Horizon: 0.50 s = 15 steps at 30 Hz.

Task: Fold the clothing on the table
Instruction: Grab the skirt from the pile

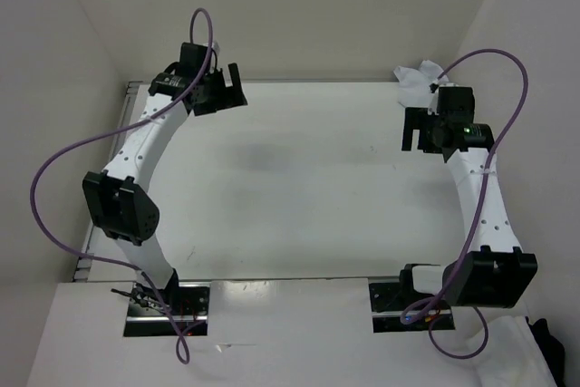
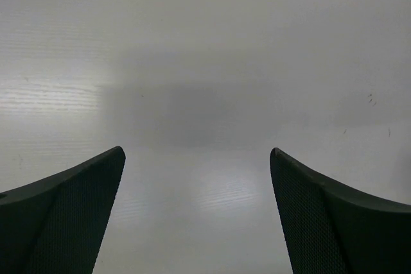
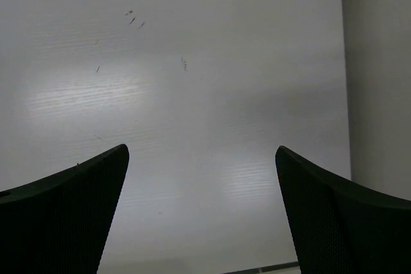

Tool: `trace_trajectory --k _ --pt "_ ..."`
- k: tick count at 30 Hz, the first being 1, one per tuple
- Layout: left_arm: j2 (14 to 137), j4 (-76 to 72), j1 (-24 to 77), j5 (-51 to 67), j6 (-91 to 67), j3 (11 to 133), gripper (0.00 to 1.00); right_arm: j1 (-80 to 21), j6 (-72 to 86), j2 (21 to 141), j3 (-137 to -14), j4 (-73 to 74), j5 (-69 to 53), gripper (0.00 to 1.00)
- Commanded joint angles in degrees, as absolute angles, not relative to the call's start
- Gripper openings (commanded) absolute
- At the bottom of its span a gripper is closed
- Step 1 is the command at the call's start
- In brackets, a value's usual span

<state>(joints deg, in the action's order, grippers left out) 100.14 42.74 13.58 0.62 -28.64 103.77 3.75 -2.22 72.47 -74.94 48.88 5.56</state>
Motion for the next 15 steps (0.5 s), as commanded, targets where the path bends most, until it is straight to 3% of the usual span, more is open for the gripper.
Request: trace_trajectory --k 1,3,7,15 --pt "105.55 41.04 14.4 -0.51 -29.79 107.74 1.0 4.66 0.35 70.85 -78.31 47.37 10.28 0.99" --pt "110.98 42.88 18.08 -2.96 -17.79 112.12 1.0 4.66 -1.39 70.84 -77.61 45.71 11.51 0.99" --pt "116.54 45.53 20.91 -8.09 -15.4 117.15 1.0 5.27 -5.7 69.62 -71.3 35.97 15.9 0.99" --pt "111.19 38.58 23.38 -17.58 -13.01 110.41 1.0 5.88 -3.43 77.07 -67.84 23.64 16.62 0.99"
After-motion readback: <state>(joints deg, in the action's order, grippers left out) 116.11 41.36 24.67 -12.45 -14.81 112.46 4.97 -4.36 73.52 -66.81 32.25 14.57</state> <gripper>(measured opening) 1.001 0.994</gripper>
